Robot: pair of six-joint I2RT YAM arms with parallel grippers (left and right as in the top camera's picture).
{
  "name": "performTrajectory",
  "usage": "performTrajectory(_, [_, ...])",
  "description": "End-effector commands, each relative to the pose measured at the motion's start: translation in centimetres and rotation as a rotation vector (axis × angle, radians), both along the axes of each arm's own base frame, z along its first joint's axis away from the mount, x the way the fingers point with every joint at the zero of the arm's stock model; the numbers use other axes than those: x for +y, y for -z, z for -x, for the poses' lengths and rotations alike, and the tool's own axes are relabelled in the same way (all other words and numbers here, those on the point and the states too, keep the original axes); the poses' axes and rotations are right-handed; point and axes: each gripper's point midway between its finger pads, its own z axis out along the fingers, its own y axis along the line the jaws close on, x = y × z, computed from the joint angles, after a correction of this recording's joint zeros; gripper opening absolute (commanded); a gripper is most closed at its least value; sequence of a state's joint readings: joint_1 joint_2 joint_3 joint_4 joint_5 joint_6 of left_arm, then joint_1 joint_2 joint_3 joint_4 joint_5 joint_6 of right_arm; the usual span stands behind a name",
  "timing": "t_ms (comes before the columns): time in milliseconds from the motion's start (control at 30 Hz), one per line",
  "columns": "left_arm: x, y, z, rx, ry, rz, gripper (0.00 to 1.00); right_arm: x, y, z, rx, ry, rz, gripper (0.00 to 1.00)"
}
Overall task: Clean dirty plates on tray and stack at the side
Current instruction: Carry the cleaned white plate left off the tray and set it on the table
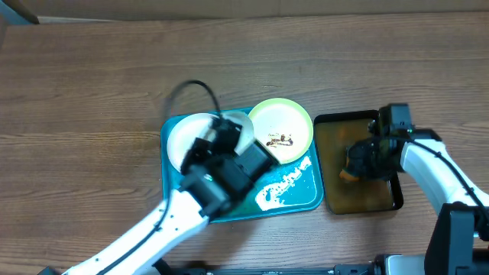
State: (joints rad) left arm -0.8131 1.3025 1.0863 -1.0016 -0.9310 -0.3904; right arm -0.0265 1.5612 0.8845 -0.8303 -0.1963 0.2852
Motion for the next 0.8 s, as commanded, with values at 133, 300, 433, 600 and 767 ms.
performTrajectory(133, [5.4,-1.1,-1.0,0.057,-0.2,0.303,0.04,0.1,-3.5,-3.2,-0.106,-0.08,0.001,0.04])
performTrajectory(300, [10.9,0.5,-1.0,0.118,-0.388,0.448,0.04,0.2,-2.6,-2.4,-0.083,-0.095,0.002,0.04])
performTrajectory(433, [16.2,0.8,-1.3,0.076,-0.539,0.553,0.04,0.2,-1.5,-1.7,-0.07,-0.101,0.002,0.04])
performTrajectory(600, [21.3,1.8,-2.0,0.019,-0.683,0.644,0.04,0.2,-0.6,-1.6,-0.081,-0.101,0.002,0.04])
performTrajectory(767, [25.2,5.0,-2.6,0.044,-0.804,0.666,0.04,0.2,-0.2,-1.3,-0.078,-0.101,0.002,0.04])
